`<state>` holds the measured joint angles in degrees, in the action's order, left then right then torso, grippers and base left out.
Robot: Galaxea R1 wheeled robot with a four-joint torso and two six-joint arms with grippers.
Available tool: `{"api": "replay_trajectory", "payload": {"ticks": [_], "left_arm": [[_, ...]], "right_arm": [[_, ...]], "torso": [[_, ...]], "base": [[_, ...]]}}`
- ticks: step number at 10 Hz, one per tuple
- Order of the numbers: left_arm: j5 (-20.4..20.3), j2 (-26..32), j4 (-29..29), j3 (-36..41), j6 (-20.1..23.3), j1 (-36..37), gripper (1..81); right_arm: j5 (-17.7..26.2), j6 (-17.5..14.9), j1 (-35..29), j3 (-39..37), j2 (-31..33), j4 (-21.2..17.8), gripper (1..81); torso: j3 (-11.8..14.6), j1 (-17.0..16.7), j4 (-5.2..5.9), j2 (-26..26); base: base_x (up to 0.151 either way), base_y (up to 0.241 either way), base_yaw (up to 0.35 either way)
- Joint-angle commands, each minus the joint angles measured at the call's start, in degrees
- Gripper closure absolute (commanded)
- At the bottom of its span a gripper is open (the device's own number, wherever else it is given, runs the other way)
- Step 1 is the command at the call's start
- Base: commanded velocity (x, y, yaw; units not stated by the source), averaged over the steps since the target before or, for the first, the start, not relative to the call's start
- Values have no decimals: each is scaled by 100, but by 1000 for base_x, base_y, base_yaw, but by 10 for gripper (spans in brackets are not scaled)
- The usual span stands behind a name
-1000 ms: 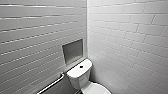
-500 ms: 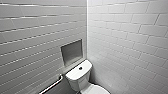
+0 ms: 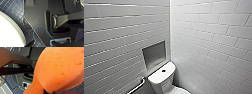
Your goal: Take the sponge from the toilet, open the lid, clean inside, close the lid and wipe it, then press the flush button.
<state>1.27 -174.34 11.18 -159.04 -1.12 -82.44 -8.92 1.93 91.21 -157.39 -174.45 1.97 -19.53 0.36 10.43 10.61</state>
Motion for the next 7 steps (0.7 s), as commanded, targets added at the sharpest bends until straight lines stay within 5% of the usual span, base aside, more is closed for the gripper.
{"api": "replay_trajectory", "payload": {"ticks": [1,7], "left_arm": [[339,4,42,-22,42,198,10],[365,197,25,250,51,365,10]], "right_arm": [[347,-8,-98,8,-22,66,811],[347,-17,-89,43,-5,84,811]], "torso": [[0,0,0,0],[0,2,0,-2]], "base": [[88,0,0],[0,0,0]]}}
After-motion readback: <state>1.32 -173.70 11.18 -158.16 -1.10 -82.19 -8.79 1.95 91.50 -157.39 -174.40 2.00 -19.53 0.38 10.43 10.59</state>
